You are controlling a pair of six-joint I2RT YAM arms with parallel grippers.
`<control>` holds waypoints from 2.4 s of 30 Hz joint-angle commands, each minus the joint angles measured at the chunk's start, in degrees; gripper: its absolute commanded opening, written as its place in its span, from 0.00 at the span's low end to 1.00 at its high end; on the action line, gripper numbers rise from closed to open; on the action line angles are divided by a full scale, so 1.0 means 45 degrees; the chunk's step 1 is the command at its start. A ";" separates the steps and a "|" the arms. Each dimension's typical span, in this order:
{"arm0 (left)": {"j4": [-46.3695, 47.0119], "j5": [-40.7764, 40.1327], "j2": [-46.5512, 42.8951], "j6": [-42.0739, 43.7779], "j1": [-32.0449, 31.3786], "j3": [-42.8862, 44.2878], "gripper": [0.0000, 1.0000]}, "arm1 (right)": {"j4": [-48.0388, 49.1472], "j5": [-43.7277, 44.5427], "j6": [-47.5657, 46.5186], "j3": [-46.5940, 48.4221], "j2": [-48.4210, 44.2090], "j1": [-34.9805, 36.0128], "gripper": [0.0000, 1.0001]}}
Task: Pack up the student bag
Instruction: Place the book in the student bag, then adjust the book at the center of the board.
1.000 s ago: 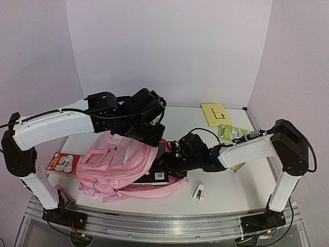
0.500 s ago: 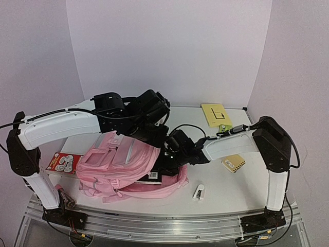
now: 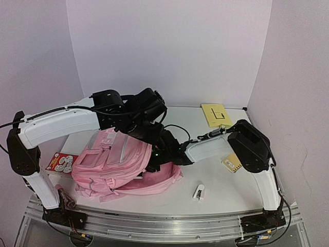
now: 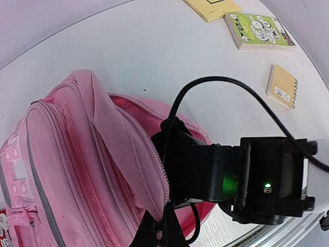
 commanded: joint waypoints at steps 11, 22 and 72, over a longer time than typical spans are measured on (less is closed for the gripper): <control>0.2844 0.0075 -0.0362 -0.0156 -0.0075 -0.0001 0.00 | 0.7661 0.0913 0.0513 -0.4029 -0.1421 0.0127 0.58; 0.3796 0.0802 -0.0087 0.0100 0.0215 -0.0605 0.00 | 0.5613 0.3513 -0.0280 -0.8570 -0.5869 -0.1757 0.80; 0.8380 0.9958 1.0771 -0.1314 0.2320 0.6388 1.00 | -1.5142 0.0142 -1.0548 0.9862 0.3512 -1.5152 0.90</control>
